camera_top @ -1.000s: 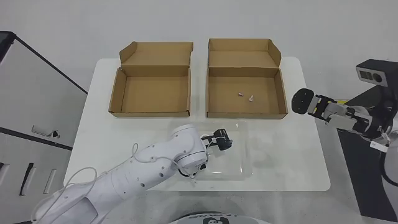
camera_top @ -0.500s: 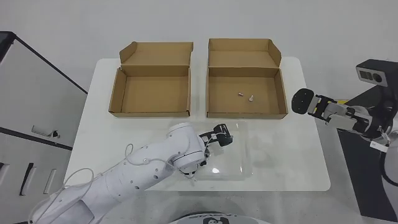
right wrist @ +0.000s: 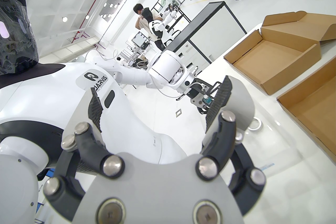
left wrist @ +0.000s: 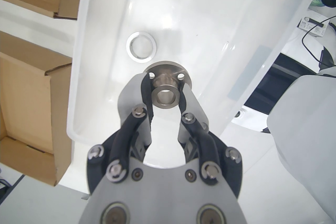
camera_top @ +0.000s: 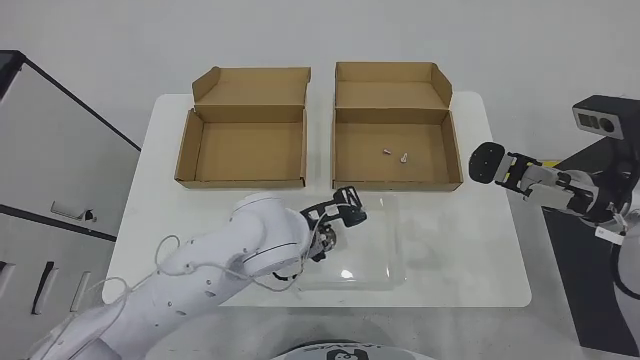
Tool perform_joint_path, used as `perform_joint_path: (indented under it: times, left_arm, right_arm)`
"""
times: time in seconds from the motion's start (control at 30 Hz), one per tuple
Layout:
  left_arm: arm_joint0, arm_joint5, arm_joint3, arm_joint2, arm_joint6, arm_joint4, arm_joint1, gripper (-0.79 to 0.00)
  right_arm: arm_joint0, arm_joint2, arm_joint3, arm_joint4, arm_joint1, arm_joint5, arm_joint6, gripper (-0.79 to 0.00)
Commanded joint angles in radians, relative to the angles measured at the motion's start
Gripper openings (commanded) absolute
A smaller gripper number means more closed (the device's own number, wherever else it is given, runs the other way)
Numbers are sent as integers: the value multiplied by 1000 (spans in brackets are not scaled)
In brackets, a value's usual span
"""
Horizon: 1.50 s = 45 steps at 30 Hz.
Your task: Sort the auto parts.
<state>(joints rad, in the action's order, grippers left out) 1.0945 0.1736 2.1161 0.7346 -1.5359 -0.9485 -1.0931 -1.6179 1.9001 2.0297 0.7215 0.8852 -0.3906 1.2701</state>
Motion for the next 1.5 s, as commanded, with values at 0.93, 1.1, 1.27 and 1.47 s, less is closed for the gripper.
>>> perform_joint_path:
  times: [0.93,1.1,1.27,1.47]
  left_arm:
    - [480,697,24,641,662,553,133,-785]
    - [484,839,-46,643,811,610,134,-785]
    - [436,839,-71,597,909,624,139,-785]
    - [376,839,-111,553,974,613,154,-785]
  right_arm:
    - [0,0,0,0,0,0,0,0]
    - [0,0,0,0,0,0,0,0]
    - [0,0,0,0,0,0,0,0]
    - [0,0,0,0,0,0,0,0]
